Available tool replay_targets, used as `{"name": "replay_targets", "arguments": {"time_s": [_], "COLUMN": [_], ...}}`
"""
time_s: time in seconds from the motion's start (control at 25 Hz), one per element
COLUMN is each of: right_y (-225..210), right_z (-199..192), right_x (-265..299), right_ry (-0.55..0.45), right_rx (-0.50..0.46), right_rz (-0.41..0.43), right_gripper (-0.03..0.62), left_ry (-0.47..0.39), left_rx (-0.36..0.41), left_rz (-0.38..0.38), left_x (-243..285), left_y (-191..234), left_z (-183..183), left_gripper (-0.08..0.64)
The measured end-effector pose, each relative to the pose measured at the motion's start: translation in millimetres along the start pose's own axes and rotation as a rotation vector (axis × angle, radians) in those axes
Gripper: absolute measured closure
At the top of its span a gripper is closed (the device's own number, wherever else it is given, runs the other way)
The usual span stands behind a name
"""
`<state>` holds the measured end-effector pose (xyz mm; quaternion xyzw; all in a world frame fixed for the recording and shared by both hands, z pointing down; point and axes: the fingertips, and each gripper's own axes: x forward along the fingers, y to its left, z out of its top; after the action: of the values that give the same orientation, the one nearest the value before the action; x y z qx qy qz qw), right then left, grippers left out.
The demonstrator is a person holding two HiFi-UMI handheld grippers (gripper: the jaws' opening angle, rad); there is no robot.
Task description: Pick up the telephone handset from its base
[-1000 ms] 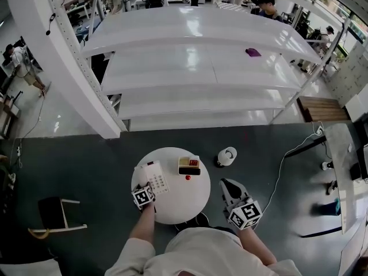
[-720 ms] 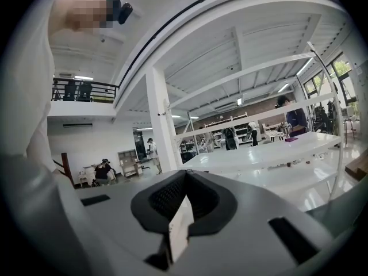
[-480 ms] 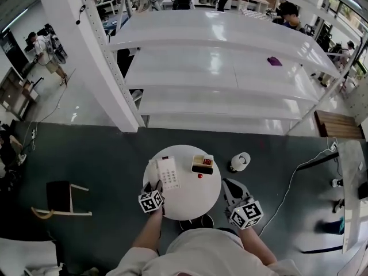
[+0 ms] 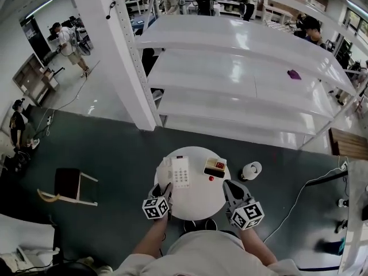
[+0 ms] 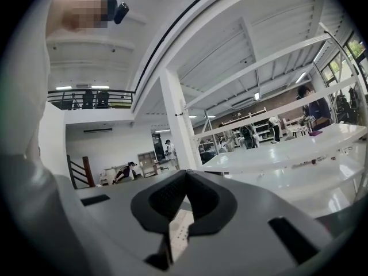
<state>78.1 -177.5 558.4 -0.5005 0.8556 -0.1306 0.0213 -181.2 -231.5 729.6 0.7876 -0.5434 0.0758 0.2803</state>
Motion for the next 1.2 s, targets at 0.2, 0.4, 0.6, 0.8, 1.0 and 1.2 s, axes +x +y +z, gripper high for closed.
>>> {"name": "replay_targets", "arguments": {"time_s": [0.2,0.4,0.6,0.8,1.0,1.2], "right_y": [11.1,17.9,22.8,29.6,34.7,38.3], "right_z": [-1.7,-4.9,-4.2,0.8,4.8,8.4], "right_x": [5.6,7.7,8.7,11.3,14.9,16.1], "right_ry": [0.002,0.004,-0.006,-0.015,-0.026,-0.043], "right_rx": [-0.005,-0.007,-0.004,-0.015,-0.018,-0.024], "right_rz": [0.044,0.071,0.081,0.098,0.108,0.112], "right_gripper": [0.583,0.583,0.583,0.583,0.583,0.583], "left_ry": [-0.047,-0.122,-0.17,-0.23,-0.301,-0.37], "left_rx": [0.064,0.077,0.102,0.144,0.178,0.185], "left_rz": [-0.032,-0.042,-0.053,-0.066,-0.045,-0.035], "left_x": [-26.0,-54.0,-81.6,-108.3,-127.9,-143.5], "left_y": [-9.2,-18.3,-31.7,-42.3,-50.3,-58.9], "left_z": [8.3,13.3,22.3,44.6,68.1,86.4], "left_gripper": [0.336,0.336,0.336,0.336,0.336,0.336]}}
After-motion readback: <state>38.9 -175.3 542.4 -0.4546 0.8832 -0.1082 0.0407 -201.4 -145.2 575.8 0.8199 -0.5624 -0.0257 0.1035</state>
